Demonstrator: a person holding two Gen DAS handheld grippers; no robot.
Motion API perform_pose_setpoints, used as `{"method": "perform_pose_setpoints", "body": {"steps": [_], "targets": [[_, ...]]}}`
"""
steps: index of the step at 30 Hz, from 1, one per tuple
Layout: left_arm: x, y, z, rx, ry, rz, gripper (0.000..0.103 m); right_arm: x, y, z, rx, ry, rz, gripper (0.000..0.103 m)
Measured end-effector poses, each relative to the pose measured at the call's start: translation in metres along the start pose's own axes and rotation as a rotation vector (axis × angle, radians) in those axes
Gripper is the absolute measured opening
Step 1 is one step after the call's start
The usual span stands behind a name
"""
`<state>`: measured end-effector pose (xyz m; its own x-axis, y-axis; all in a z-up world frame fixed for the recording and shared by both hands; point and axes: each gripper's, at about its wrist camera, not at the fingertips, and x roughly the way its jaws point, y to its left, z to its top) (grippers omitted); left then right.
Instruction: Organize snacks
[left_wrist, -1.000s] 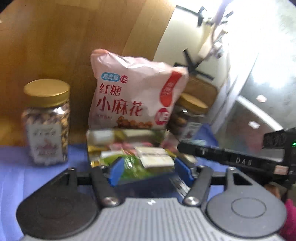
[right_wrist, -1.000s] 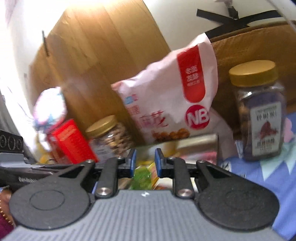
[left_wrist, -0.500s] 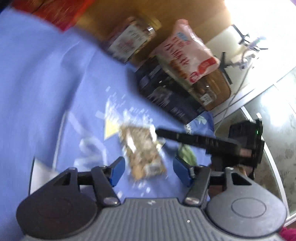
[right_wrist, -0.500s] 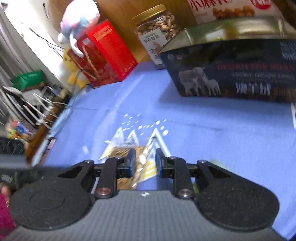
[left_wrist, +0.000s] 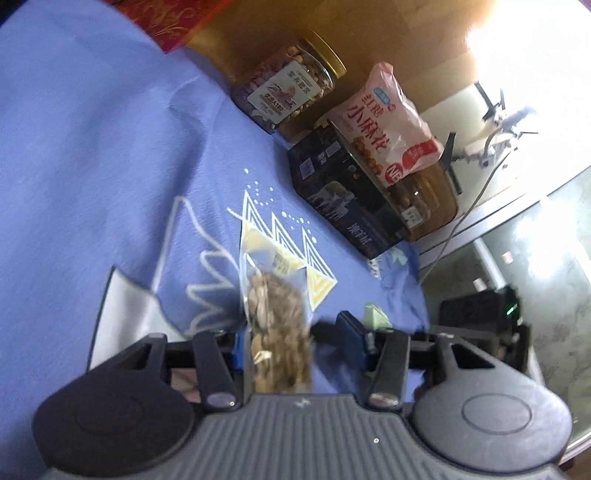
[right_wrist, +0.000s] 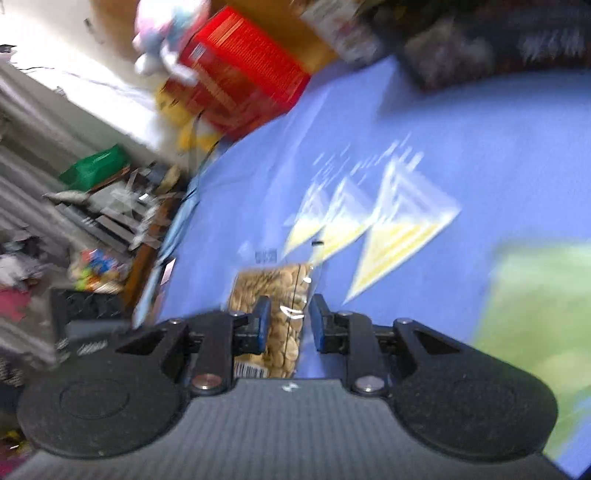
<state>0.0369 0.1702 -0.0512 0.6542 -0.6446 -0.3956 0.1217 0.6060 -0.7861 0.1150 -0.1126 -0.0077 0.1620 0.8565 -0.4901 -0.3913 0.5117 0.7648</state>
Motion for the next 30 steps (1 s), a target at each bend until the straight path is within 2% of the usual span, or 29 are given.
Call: {"method": "perform_pose_setpoints", "body": {"steps": [2, 3, 4, 7, 10, 12, 14, 16, 17, 20, 24, 30], "targets": [[-0.008, 0.002, -0.003, -0.006, -0.017, -0.007, 0.022, 0.010, 0.007, -0.010, 0.000, 0.025, 0.025, 0.028], [-0.013, 0.003, -0.004, -0.002, -0.030, 0.000, 0.022, 0.013, 0.012, -0.012, -0.015, 0.017, 0.025, 0.029], [-0.017, 0.006, -0.004, -0.014, -0.038, -0.004, 0.013, 0.014, 0.016, -0.014, -0.033, 0.011, 0.025, 0.030], [-0.032, 0.017, -0.001, -0.068, -0.071, -0.050, 0.012, 0.013, 0.028, -0.015, -0.068, -0.023, 0.033, 0.035], [-0.045, 0.024, 0.000, -0.114, -0.097, -0.122, 0.012, 0.012, 0.039, -0.024, -0.127, -0.051, 0.033, 0.054], [-0.049, 0.023, 0.000, -0.124, -0.103, -0.163, 0.012, 0.011, 0.040, -0.030, -0.137, -0.042, 0.068, 0.055], [-0.048, 0.017, 0.001, -0.111, -0.098, -0.179, 0.012, 0.011, 0.038, -0.035, -0.107, -0.029, 0.139, 0.055], [-0.044, 0.008, 0.002, -0.091, -0.089, -0.193, 0.012, 0.008, 0.040, -0.038, -0.092, -0.023, 0.196, 0.052], [-0.042, 0.005, 0.003, -0.081, -0.083, -0.199, 0.012, 0.005, 0.039, -0.039, -0.086, -0.023, 0.224, 0.040], [-0.033, -0.011, 0.006, -0.020, -0.068, -0.185, 0.013, -0.008, 0.037, -0.046, -0.076, -0.051, 0.251, 0.022], [-0.010, -0.036, 0.007, 0.094, -0.029, -0.126, 0.017, -0.033, 0.026, -0.055, -0.039, -0.145, 0.281, 0.019], [0.038, -0.060, 0.004, 0.185, 0.064, -0.077, 0.022, -0.057, 0.010, -0.073, -0.002, -0.265, 0.204, 0.018]]}}
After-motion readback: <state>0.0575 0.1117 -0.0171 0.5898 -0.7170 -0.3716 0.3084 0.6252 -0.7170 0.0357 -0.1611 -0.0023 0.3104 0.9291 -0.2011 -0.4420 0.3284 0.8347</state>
